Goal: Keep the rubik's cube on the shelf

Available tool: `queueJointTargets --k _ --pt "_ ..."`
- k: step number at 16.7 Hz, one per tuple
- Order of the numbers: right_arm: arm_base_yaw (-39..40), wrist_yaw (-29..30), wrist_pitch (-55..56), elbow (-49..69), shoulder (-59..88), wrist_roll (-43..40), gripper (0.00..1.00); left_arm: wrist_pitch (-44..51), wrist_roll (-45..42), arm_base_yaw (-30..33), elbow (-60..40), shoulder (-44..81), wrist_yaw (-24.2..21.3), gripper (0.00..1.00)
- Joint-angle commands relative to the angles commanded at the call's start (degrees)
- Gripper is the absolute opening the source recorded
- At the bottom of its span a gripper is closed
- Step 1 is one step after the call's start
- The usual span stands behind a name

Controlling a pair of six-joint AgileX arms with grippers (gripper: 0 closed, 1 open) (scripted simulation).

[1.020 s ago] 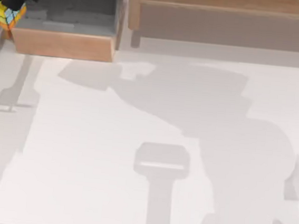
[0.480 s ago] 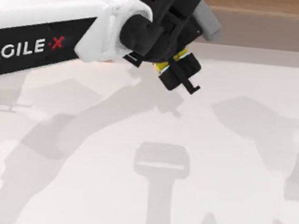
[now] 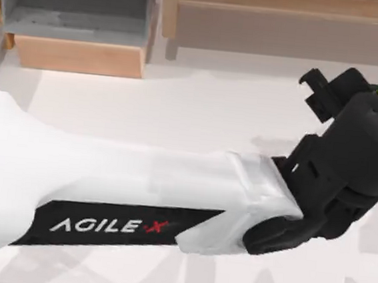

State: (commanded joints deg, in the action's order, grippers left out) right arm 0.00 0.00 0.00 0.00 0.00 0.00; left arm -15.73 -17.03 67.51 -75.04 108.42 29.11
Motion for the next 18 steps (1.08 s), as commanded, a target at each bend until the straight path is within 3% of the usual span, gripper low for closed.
queueJointTargets --k 3,7,13,18 --pt "0.0 0.0 0.0 0.0 0.0 0.0 1.0 -14.4 2.2 5.1 -0.6 1.8 3.3 0.0" --pt "0.0 0.0 0.0 0.0 0.0 0.0 1.0 -30.4 5.1 6.5 -4.2 5.1 6.8 0.0" --pt "0.0 0.0 0.0 0.0 0.0 0.0 1.0 -46.0 7.4 -0.6 -11.2 13.6 11.5 0.0" --pt "0.0 0.0 0.0 0.0 0.0 0.0 1.0 -51.8 6.9 -9.4 -15.0 23.4 14.4 0.0"
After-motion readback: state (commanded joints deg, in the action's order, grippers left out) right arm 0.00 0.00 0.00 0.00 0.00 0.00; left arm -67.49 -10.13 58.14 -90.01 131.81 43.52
